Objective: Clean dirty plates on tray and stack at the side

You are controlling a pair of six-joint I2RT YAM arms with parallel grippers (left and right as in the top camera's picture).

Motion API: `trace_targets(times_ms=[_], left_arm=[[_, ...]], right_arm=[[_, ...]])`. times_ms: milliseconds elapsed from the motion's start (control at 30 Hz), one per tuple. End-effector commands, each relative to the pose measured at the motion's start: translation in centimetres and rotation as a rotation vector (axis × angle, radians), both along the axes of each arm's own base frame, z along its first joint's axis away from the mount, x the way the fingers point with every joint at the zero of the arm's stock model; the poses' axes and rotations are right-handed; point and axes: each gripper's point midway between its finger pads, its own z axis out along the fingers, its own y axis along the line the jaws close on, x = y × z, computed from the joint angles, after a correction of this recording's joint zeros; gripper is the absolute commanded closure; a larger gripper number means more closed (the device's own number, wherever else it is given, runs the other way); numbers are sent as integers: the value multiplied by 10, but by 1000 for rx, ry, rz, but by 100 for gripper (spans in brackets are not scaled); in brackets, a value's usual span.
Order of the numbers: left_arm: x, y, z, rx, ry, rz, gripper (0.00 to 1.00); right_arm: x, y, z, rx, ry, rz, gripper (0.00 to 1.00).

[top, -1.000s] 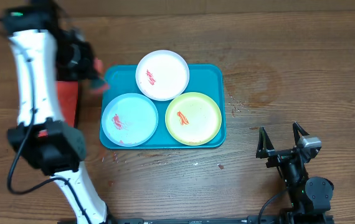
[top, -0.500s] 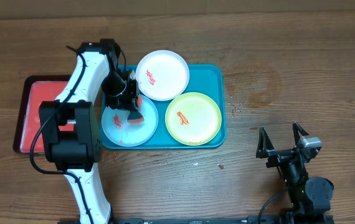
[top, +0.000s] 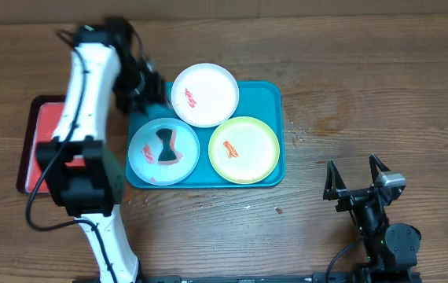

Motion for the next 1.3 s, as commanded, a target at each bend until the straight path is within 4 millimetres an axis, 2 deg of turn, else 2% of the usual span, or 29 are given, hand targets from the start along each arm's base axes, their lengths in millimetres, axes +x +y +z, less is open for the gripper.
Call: trace_targets(times_ms=[0, 100, 167, 200, 233, 267, 300, 400, 433, 600, 700, 767, 833, 967, 1067, 1133, 1200, 1267], left_arm=[[22, 35, 63, 7, -182, 127, 37], [28, 56, 87, 10, -245, 227, 36], [29, 66, 90, 11, -253, 260, 32], [28, 71, 88, 12, -247, 271, 20], [27, 72, 86, 11, -237, 274, 14], [27, 72, 83, 11, -228, 274, 1], [25, 72, 81, 11, -217, 273, 0], [22, 72, 80, 11, -204, 273, 0], [21, 71, 79, 11, -198, 273, 0], [21, 70, 79, 11, -197, 271, 0], [21, 70, 79, 11, -197, 272, 0], [21, 70, 79, 10, -196, 272, 0], [21, 70, 79, 11, -196, 271, 0], [19, 70, 79, 10, -190, 271, 0], [17, 70, 78, 11, -179, 271, 0], [14, 70, 77, 16, -169, 272, 0], [14, 70, 77, 15, -165, 272, 0], [14, 70, 77, 15, -166, 272, 0]], right_arm=[[0, -1, -2, -3, -4, -5, 0], [0, -1, -2, -3, -4, -5, 0], [1, -8, 8, -25, -47, -49, 0], [0, -13, 31, -16, -142, -75, 0], [-3, -10, 50, -6, -218, -57, 0], [-7, -3, 64, -3, -276, -19, 0], [-13, 6, 76, -9, -333, 35, 0], [-40, 27, 121, -35, -548, 164, 0], [-67, 39, 151, -69, -716, 235, 0], [-121, 32, 205, -82, -1026, 198, 0], [-144, 31, 238, -99, -1107, 187, 0], [-140, 31, 257, -126, -1060, 167, 0], [-124, 31, 271, -165, -940, 153, 0], [-74, 38, 286, -168, -572, 207, 0], [-48, 67, 278, -166, -321, 416, 0], [-45, 94, 269, -100, -183, 627, 0], [-40, 115, 267, -59, -131, 815, 0], [-31, 126, 271, -9, -125, 935, 0]])
